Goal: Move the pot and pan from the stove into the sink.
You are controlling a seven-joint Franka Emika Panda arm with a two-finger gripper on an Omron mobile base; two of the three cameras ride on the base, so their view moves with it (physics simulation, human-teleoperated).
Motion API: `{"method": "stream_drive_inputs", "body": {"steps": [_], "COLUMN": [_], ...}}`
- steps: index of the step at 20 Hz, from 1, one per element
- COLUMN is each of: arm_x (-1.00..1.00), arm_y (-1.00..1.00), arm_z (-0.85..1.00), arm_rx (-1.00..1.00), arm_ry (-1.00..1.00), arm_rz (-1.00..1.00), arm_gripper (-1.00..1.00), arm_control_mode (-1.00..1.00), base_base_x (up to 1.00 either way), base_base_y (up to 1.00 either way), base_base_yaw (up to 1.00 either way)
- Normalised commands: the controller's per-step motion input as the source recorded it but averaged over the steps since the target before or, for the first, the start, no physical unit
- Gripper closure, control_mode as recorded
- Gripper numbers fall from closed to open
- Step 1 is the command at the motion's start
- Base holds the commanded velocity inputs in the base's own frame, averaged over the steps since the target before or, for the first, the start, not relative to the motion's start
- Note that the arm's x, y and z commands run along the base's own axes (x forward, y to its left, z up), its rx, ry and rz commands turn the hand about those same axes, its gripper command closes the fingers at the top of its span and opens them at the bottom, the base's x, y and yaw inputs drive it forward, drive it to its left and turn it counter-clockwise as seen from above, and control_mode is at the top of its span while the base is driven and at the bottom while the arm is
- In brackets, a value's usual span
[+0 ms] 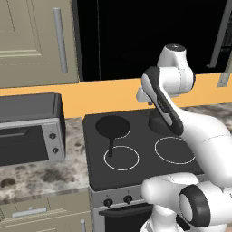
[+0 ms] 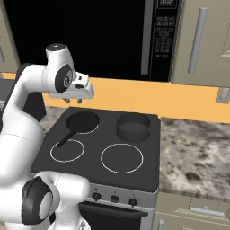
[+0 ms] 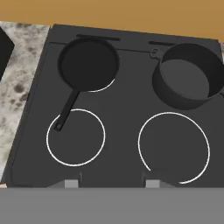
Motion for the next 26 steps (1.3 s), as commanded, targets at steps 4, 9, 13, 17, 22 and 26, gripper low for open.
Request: {"method": "stream_drive_inputs", "body": {"steps": [4, 9, 13, 17, 22, 26], "arm_x": [0.0, -0.03, -0.05, -0.04, -0.27, -0.51], "arm_y": [0.08, 0.22, 0.25, 0.22, 0.17, 0.2], "arm_z": [0.0, 0.0, -0.01, -0.04, -0.17, -0.2], "arm_rx": [0.05, 0.08, 0.09, 0.11, 0.07, 0.01], "arm_ry": [0.0, 0.0, 0.0, 0.0, 0.0, -0.03], "arm_rz": [0.0, 0.0, 0.0, 0.0, 0.0, 0.0], "arm_gripper": [-1.0, -1.0, -1.0, -1.0, -1.0, -1.0], "arm_control_mode": [-1.0, -1.0, -1.0, -1.0, -1.0, -1.0], "base_base_x": [0.0, 0.0, 0.0, 0.0, 0.0, 0.0], "base_base_y": [0.0, 0.0, 0.0, 0.0, 0.0, 0.0], "base_base_yaw": [0.0, 0.0, 0.0, 0.0, 0.0, 0.0]}}
